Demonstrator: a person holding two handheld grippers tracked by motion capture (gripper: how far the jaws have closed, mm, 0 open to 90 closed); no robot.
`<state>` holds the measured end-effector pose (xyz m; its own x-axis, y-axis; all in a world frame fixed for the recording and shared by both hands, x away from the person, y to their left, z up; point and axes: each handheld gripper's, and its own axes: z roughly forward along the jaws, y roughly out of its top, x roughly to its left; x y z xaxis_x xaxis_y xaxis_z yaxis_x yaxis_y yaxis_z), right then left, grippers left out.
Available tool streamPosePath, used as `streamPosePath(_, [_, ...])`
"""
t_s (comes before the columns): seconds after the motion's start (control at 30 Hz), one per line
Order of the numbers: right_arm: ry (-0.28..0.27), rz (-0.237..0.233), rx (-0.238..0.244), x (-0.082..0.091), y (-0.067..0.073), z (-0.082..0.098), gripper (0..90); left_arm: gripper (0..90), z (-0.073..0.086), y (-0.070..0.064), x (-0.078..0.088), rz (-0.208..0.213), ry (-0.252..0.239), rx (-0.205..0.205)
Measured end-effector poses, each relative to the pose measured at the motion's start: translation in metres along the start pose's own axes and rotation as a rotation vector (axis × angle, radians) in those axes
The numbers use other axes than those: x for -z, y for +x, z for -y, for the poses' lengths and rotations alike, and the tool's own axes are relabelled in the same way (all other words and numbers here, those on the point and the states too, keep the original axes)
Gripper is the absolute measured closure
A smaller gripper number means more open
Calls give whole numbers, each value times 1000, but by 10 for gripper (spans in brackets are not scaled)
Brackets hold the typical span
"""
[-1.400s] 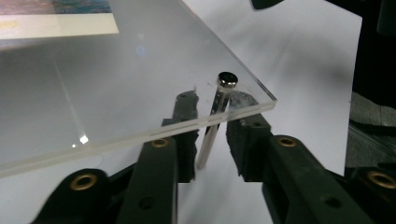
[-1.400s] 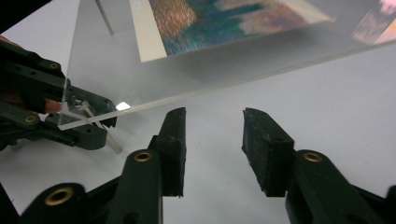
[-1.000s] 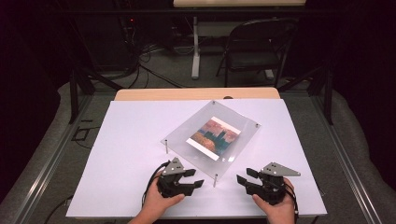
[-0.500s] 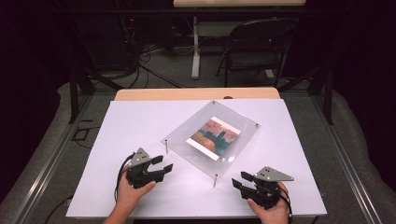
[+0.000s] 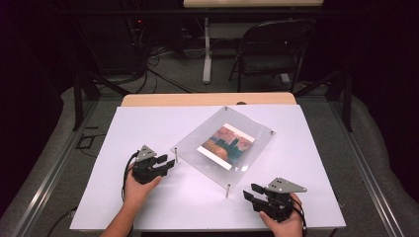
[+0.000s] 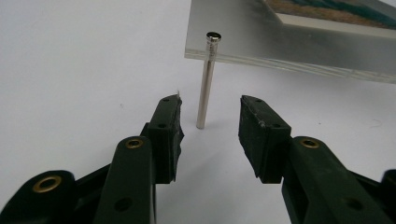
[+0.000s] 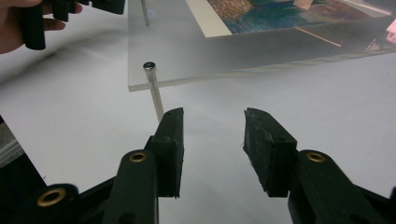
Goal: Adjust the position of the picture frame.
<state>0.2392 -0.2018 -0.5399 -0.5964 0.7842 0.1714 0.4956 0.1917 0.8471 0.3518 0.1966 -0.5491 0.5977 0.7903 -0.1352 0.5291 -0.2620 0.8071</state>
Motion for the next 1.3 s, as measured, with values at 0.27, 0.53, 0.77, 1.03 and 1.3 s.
streamPosePath(0.27, [6,-6,-5,0,0,1,580,635,-9,-3,-22,-3,20,-12])
streamPosePath(0.53, [7,-13,-6,-1,1,4,587,746,-12,-3,-37,-13,34,5])
streamPosePath(0.77, [0,-17,1,-3,5,5,560,839,-12,-1,-37,-28,37,7])
streamPosePath(1.03, [29,-12,12,-19,10,5,596,846,-12,-2,-36,-31,42,1])
streamPosePath(1.3, [100,-59,61,-40,29,11,690,845,-12,-5,-31,-2,47,13])
